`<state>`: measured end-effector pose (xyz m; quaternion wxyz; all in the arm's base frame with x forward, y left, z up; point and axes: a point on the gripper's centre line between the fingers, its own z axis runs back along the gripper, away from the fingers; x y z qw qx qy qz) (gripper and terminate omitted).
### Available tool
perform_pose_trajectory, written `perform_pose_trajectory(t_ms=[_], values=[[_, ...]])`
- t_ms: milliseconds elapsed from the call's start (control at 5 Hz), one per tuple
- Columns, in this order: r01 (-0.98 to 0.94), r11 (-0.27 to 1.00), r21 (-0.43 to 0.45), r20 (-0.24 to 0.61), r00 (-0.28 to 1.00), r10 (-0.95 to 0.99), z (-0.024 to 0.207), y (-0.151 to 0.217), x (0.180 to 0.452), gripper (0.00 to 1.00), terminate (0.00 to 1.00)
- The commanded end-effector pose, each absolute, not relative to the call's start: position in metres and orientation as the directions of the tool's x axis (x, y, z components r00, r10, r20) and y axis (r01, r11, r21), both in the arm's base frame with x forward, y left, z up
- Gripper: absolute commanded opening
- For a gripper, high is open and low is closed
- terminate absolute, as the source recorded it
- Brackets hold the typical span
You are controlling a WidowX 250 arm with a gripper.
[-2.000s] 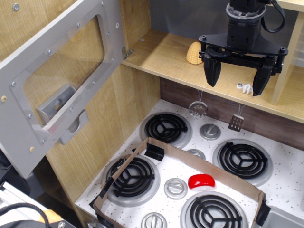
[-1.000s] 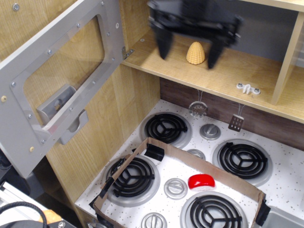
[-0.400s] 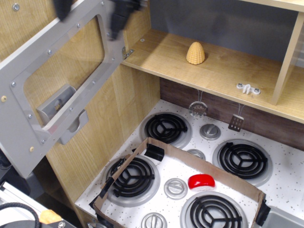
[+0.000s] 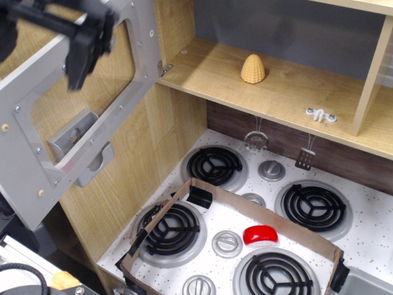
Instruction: Close microwave
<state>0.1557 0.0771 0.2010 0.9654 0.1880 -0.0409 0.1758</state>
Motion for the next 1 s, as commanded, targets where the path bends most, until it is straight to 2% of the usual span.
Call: perform_pose_trajectory(t_ms=[0,200,400,600,800], values=[[-0.376,0.845,0.382,0.193,0.926,0.325,0.188,0.094,0.152,1.00,0.00],[-0.349,0.844,0.407,0.221,0.934,0.280,0.191,0.116,0.157,1.00,0.00],[-0.337,0.859,0.386,0.237,0.936,0.261,0.184,0.139,0.157,1.00,0.00],[-0.334,0.876,0.348,0.260,0.932,0.252,0.172,0.156,0.158,1.00,0.00],[-0.344,0.896,0.280,0.230,0.931,0.285,0.163,0.161,0.160,1.00,0.00]])
